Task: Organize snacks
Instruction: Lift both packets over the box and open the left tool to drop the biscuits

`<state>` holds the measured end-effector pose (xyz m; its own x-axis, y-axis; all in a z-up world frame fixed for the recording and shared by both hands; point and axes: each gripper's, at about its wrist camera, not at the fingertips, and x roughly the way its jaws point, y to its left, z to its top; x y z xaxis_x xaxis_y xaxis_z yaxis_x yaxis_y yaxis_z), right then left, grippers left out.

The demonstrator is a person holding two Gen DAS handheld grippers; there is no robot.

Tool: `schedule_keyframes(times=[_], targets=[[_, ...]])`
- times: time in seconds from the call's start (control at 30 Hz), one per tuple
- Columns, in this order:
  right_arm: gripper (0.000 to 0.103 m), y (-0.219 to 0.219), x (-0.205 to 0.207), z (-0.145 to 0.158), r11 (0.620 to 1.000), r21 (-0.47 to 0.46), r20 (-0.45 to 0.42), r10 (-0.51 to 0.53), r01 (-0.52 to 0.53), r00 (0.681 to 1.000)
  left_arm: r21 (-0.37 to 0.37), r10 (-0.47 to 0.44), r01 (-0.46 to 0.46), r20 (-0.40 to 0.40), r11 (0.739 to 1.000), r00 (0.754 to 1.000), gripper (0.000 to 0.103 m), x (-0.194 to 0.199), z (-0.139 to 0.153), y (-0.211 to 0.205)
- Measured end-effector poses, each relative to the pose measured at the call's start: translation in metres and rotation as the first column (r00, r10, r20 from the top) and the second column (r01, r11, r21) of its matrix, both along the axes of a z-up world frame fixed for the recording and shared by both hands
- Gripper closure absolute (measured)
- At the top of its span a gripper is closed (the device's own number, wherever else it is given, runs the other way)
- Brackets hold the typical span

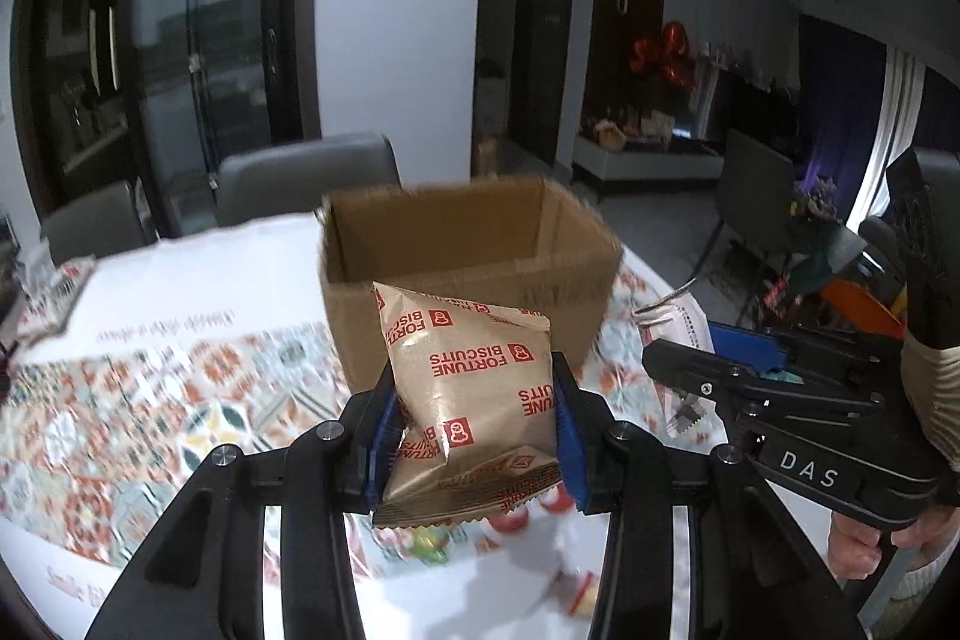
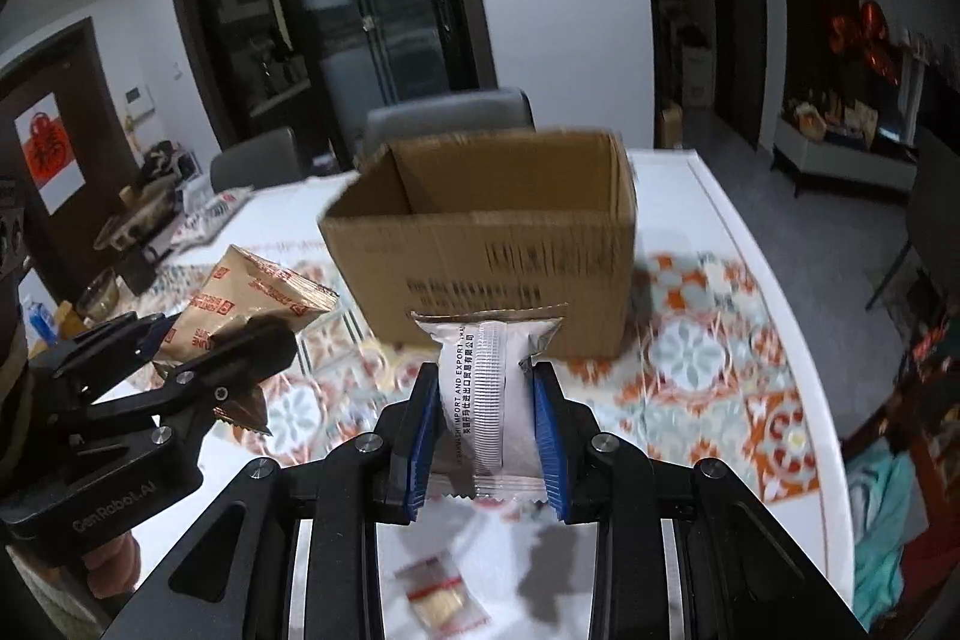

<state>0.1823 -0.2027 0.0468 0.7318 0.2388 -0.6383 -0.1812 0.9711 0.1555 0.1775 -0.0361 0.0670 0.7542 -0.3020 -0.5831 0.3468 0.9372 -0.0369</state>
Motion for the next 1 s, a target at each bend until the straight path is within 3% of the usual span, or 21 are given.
schedule_keyframes(times=[0.23,0.5,0.87,1.0], targets=[[0.072,0.006,0.028,0.034,0.999,-0.018,0.055,0.036,-0.035,0.998,0.025,0.006,-0.007,0.057,1.000,0.998,0.060,0.025,0.033,0.003],[0.072,0.012,0.068,0.058,0.996,-0.054,0.059,0.067,-0.064,0.996,0.036,-0.001,0.000,0.031,0.999,1.000,0.060,0.068,0.043,0.000],[0.072,0.010,0.130,0.049,0.992,-0.088,0.013,0.086,-0.085,0.996,0.036,0.013,-0.010,-0.085,0.999,0.996,0.060,0.137,0.026,-0.003],[0.072,0.007,0.152,0.036,0.994,-0.069,-0.042,0.086,-0.089,0.995,0.034,0.024,-0.020,-0.129,0.999,0.991,0.060,0.160,0.015,-0.006]])
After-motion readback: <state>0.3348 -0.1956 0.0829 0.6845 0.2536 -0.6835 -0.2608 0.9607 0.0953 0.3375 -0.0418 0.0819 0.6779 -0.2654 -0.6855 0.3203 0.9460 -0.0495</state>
